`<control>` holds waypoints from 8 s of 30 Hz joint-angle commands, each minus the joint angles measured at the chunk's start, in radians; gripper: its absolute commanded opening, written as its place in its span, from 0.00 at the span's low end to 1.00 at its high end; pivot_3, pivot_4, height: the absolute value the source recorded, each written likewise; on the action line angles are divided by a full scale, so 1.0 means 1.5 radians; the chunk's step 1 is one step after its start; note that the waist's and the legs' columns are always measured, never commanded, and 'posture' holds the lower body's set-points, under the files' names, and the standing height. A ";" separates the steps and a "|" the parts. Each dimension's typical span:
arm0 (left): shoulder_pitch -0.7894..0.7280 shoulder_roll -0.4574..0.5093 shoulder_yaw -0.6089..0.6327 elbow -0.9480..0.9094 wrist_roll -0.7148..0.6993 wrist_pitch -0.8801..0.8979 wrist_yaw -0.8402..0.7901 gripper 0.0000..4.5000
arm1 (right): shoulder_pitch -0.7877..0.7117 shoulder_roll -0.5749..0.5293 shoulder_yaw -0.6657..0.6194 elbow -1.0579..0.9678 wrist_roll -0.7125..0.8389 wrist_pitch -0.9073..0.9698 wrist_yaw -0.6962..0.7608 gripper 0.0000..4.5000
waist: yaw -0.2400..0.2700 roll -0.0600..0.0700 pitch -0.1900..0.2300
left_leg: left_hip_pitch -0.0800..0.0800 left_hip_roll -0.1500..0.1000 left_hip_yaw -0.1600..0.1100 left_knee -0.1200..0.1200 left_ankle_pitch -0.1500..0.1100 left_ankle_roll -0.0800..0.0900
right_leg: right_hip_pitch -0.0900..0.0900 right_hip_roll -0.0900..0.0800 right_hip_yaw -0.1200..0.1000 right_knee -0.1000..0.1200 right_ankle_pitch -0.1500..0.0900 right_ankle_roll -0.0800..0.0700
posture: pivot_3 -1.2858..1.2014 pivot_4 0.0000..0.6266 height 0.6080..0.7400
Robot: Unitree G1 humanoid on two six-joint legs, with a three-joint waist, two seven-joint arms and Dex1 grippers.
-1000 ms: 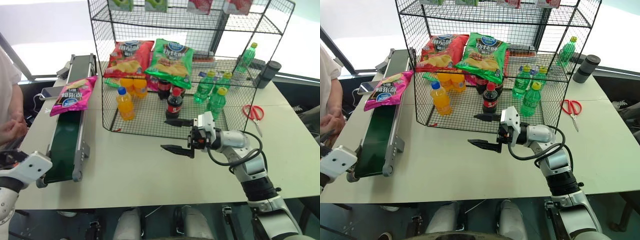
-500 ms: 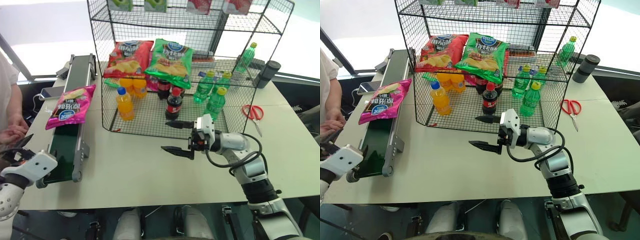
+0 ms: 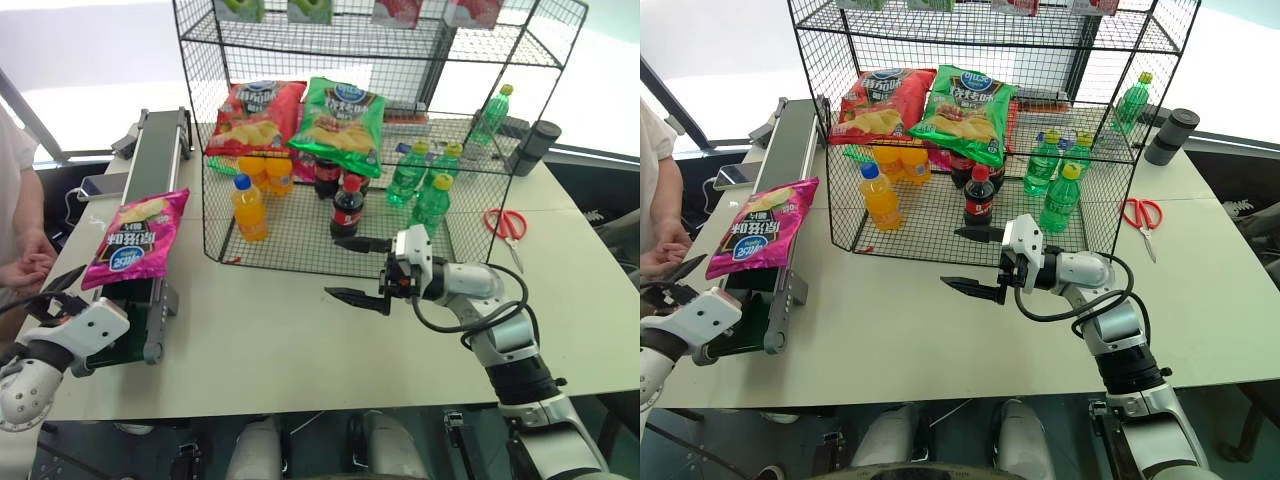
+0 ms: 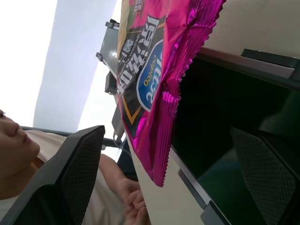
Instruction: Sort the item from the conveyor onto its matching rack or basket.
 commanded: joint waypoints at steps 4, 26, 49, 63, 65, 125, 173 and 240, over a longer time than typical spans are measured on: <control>-0.022 0.012 -0.008 0.003 0.002 -0.009 0.011 1.00 | -0.009 -0.006 -0.008 -0.019 -0.006 -0.014 -0.003 0.97 | 0.000 0.000 0.000 | 0.000 0.000 0.000 0.000 0.000 0.000 | 0.000 0.000 0.000 0.000 0.000 0.000 | 0.52 0.24 1.00; -0.058 0.024 -0.040 0.030 -0.018 -0.024 0.005 0.03 | -0.005 -0.012 -0.005 -0.017 -0.027 -0.029 -0.011 1.00 | 0.000 0.000 0.000 | 0.000 0.000 0.000 0.000 0.000 0.000 | 0.001 0.000 0.000 0.000 0.000 0.000 | 0.52 0.24 1.00; 0.033 0.152 0.229 -0.204 -1.144 0.613 -0.451 0.03 | 0.015 -0.083 -0.084 -0.099 0.155 0.213 0.011 1.00 | -0.009 0.002 0.001 | 0.000 -0.001 0.000 0.000 0.001 -0.001 | 0.002 0.001 0.000 0.001 0.000 0.000 | 0.52 0.24 1.00; -0.364 0.017 -0.156 -0.053 -1.195 0.790 -0.490 0.03 | 0.103 -0.149 -0.193 -0.232 0.458 0.563 -0.101 1.00 | 0.004 0.001 0.000 | 0.000 -0.001 -0.001 0.000 0.001 -0.001 | 0.004 0.004 0.000 0.000 0.000 0.000 | 0.52 0.24 1.00; -0.400 -0.004 -0.185 -0.026 -1.168 0.800 -0.510 0.03 | 0.107 -0.131 -0.188 -0.247 0.463 0.560 -0.120 1.00 | 0.004 0.000 0.000 | 0.000 -0.001 -0.001 0.000 0.001 -0.001 | 0.004 0.004 0.000 0.000 0.000 0.000 | 0.52 0.24 1.00; -0.463 -0.297 -0.266 -0.006 -0.642 0.324 -0.430 1.00 | 0.164 -0.214 -0.402 -0.266 0.000 0.036 -0.290 0.03 | 0.006 0.000 0.000 | 0.000 -0.001 -0.001 0.001 0.000 0.000 | 0.005 0.003 0.001 -0.002 0.000 0.000 | 0.52 0.24 1.00; -0.453 -0.338 -0.314 -0.033 -0.557 0.229 -0.320 1.00 | -0.288 -0.219 -0.074 0.288 -0.526 -0.107 -0.555 0.65 | -0.001 0.000 0.000 | 0.000 -0.001 0.002 0.000 0.005 -0.007 | 0.004 0.004 0.001 -0.001 0.000 0.001 | 0.52 0.24 1.00; -0.441 -0.335 -0.342 -0.025 -0.514 0.195 -0.322 1.00 | -0.138 -0.213 -0.158 0.057 -0.141 -0.104 -0.237 0.98 | -0.009 0.000 0.000 | 0.000 -0.001 0.000 0.000 0.004 -0.006 | 0.005 0.003 0.000 -0.001 0.000 0.001 | 0.52 0.24 1.00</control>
